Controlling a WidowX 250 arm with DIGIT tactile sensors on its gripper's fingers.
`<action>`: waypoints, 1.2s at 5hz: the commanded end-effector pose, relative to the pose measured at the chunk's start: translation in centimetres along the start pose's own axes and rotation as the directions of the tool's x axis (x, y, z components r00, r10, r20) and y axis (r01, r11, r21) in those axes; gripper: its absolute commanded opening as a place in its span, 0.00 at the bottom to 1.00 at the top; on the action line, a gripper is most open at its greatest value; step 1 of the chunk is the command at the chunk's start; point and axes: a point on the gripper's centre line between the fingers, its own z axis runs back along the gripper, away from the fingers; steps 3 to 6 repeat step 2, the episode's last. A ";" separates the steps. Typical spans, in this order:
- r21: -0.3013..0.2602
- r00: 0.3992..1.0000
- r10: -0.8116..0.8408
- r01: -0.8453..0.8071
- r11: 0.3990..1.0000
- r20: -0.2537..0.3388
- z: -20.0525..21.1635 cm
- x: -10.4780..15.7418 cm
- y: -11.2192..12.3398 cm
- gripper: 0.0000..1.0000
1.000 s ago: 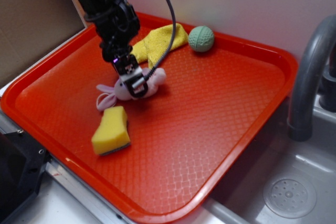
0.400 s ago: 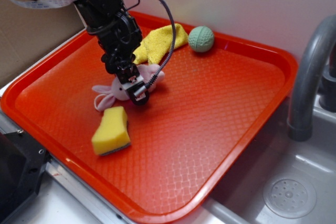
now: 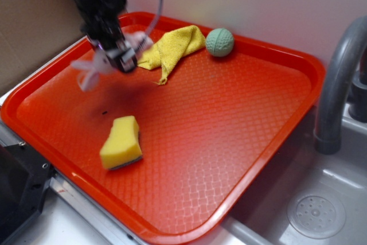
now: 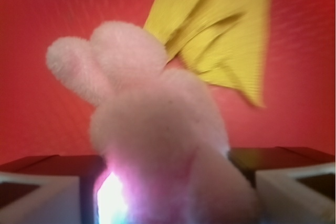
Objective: Grab the pink bunny.
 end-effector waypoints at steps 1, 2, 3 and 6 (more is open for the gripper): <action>0.043 0.966 0.198 -0.208 0.977 0.168 11.9 -0.3 0.7 0.00; 0.087 0.968 0.215 -0.227 0.970 0.126 14.5 0.8 -0.2 0.00; 0.087 0.968 0.215 -0.227 0.970 0.126 14.5 0.8 -0.2 0.00; 0.087 0.968 0.215 -0.227 0.970 0.126 14.5 0.8 -0.2 0.00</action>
